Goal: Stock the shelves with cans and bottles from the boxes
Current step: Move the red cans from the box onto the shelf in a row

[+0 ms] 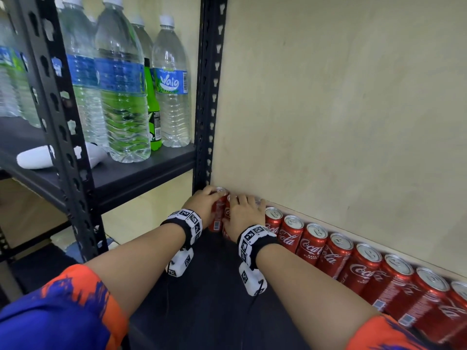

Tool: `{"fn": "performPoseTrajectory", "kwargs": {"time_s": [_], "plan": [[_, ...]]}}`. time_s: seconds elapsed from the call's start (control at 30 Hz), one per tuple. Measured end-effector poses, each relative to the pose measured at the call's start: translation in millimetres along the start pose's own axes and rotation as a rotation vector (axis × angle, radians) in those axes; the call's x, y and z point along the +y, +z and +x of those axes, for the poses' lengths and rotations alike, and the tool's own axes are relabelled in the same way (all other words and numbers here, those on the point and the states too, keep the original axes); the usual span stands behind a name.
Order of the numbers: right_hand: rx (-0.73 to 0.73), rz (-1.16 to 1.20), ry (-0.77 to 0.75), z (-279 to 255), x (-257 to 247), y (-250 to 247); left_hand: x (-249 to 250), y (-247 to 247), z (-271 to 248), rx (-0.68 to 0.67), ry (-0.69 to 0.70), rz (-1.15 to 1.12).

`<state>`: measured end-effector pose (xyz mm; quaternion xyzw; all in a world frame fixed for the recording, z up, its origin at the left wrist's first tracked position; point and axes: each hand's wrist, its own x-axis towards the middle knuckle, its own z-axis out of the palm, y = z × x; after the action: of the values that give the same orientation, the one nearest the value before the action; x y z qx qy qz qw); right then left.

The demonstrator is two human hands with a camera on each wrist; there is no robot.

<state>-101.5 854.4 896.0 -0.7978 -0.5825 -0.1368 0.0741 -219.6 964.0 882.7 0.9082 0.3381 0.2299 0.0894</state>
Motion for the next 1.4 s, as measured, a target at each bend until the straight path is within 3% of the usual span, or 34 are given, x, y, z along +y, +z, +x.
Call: {"fn": "performPoseTrajectory", "kwargs": {"time_s": [0.13, 0.33, 0.47, 0.6, 0.87, 1.2, 1.4], "plan": [[-0.034, 0.170, 0.017, -12, 3, -24, 6, -22, -12, -0.068, -0.027, -0.030], [-0.022, 0.323, 0.037, -48, 22, -63, 26, -73, -40, -0.009, -0.099, -0.053], [-0.039, 0.340, 0.065, -88, 30, -86, 42, -106, -81, -0.024, -0.077, -0.006], [-0.035, 0.374, 0.094, -136, 31, -109, 49, -127, -130, -0.131, -0.138, 0.023], [-0.067, 0.322, 0.221, -244, -5, -146, 42, -154, -223, -0.217, -0.087, -0.067], [-0.187, 0.364, 0.512, -389, -56, -145, 43, -136, -321, -0.457, 0.046, -0.182], [-0.395, 0.437, 0.553, -469, -67, -124, 51, -101, -384, -0.648, 0.160, -0.257]]}}
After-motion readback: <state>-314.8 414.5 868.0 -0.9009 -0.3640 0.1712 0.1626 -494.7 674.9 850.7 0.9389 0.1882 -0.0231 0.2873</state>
